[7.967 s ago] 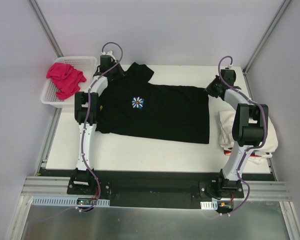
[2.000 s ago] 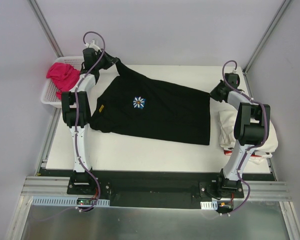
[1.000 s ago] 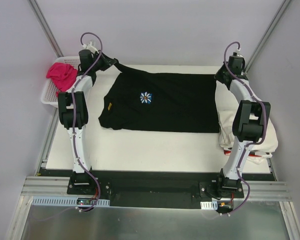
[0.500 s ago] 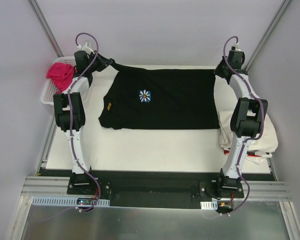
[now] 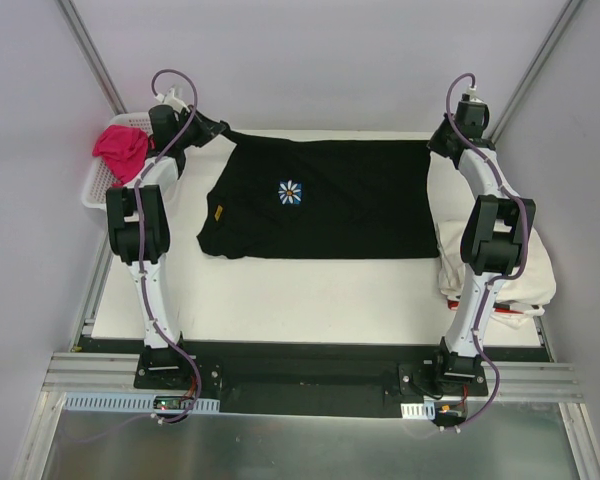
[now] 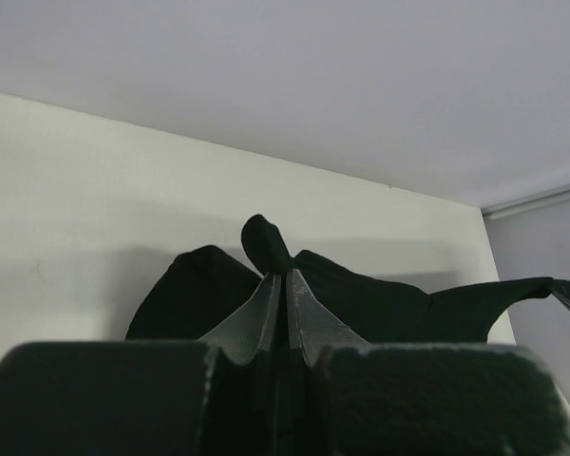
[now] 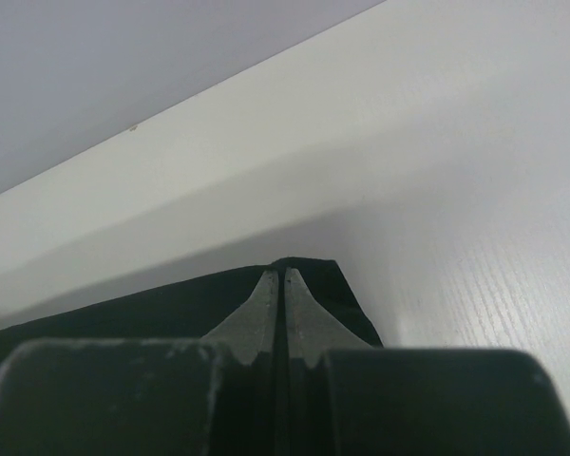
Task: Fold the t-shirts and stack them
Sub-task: Grap the side of the flattened tshirt furthest away from the robot with both arms, then fold the other side of the tshirt into a rectangle
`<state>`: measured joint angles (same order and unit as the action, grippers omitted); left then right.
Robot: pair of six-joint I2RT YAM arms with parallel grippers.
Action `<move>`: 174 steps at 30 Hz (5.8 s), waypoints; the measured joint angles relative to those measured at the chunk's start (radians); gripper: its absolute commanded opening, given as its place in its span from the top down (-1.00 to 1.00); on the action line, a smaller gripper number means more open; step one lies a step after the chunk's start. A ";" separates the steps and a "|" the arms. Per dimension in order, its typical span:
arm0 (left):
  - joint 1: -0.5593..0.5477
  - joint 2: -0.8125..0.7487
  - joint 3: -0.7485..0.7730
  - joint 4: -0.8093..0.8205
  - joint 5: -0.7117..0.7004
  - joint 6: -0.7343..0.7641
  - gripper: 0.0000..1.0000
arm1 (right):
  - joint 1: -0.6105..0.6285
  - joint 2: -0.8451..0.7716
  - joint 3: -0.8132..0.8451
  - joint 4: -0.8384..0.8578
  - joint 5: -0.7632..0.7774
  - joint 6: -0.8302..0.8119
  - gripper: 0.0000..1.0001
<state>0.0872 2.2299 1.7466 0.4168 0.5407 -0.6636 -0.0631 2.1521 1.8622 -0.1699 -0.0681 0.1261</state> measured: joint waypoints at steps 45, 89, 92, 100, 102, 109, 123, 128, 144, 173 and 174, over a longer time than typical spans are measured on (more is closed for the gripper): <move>0.000 -0.318 -0.396 0.100 0.000 -0.020 1.00 | -0.023 -0.211 -0.374 0.108 -0.019 0.074 0.98; -0.030 -0.391 -0.687 0.190 -0.018 -0.089 1.00 | -0.031 -0.315 -0.443 -0.035 -0.051 0.121 0.98; -0.030 -0.405 -0.698 0.183 -0.018 -0.088 1.00 | -0.031 -0.315 -0.443 -0.060 -0.050 0.119 0.97; -0.040 -0.424 -0.716 0.170 -0.018 -0.087 1.00 | -0.031 -0.315 -0.420 -0.112 -0.051 0.117 0.95; -0.047 -0.424 -0.722 0.171 -0.018 -0.087 1.00 | -0.031 -0.315 -0.419 -0.114 -0.051 0.117 0.95; -0.080 -0.419 -0.742 0.178 -0.010 -0.087 1.00 | -0.031 -0.315 -0.419 -0.129 -0.048 0.114 0.57; -0.081 -0.399 -0.742 0.189 0.002 -0.077 1.00 | -0.034 -0.315 -0.419 -0.135 0.000 0.110 0.49; -0.081 -0.399 -0.742 0.188 0.002 -0.076 1.00 | -0.034 -0.315 -0.419 -0.134 -0.007 0.119 0.53; -0.081 -0.518 -0.890 0.184 0.001 -0.056 0.04 | 0.162 -0.286 -0.348 -0.116 -0.106 0.159 0.54; -0.127 -0.647 -0.374 -0.228 -0.148 0.179 -0.98 | 0.256 -0.196 -0.184 -0.071 -0.184 0.177 0.73; -0.127 -0.646 -0.362 -0.227 -0.144 0.179 -0.98 | 0.266 -0.171 -0.153 -0.067 -0.187 0.177 0.73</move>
<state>-0.0395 1.5841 1.3842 0.1902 0.3965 -0.4850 0.2024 1.9816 1.7092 -0.2367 -0.2550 0.3031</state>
